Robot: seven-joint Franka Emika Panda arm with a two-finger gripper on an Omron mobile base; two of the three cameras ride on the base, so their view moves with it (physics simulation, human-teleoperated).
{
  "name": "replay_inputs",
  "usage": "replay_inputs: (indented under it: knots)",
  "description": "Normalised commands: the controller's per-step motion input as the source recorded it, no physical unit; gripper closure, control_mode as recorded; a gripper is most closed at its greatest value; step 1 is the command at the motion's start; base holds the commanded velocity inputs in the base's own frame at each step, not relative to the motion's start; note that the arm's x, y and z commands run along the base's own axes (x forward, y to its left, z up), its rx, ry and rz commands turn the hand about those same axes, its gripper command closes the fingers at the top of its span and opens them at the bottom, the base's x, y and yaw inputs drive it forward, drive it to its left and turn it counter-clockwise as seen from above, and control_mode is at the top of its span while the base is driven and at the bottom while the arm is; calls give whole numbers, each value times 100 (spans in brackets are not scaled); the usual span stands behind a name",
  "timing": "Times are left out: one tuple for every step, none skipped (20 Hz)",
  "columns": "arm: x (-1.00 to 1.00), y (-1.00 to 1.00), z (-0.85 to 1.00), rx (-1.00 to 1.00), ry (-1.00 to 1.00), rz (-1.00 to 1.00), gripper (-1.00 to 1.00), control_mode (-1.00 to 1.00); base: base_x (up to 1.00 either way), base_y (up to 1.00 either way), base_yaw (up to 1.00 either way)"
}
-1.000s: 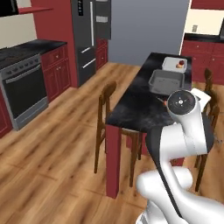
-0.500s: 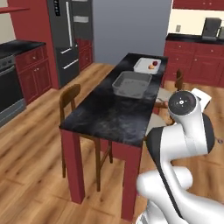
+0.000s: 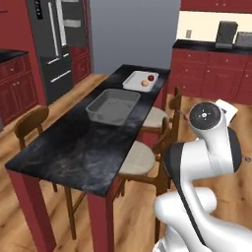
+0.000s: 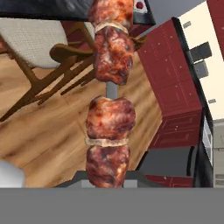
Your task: Place the cold items (mango and tomato) from the fridge in one tupperware on the dining counter. Place the warm items (kebab skewer and hot dog) in the stove area in another tupperware.
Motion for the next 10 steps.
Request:
replay_inputs:
  knots:
    - [0, 0, 0, 0, 0, 0, 100, 100, 53, -100, 0]
    - [0, 0, 0, 0, 0, 0, 100, 100, 51, -100, 1]
    - [0, 0, 0, 0, 0, 0, 100, 100, 55, -100, 3]
    - [0, 0, 0, 0, 0, 0, 100, 100, 51, -100, 4]
    - [0, 0, 0, 0, 0, 0, 100, 100, 48, -100, 5]
    - [0, 0, 0, 0, 0, 0, 100, 100, 44, -100, 7]
    - [0, 0, 0, 0, 0, 0, 100, 100, 37, -100, 13]
    - [0, 0, 0, 0, 0, 0, 100, 100, 27, -100, 23]
    - [0, 0, 0, 0, 0, 0, 100, 100, 25, -99, 30]
    - [0, 0, 0, 0, 0, 0, 100, 100, 28, -78, 36]
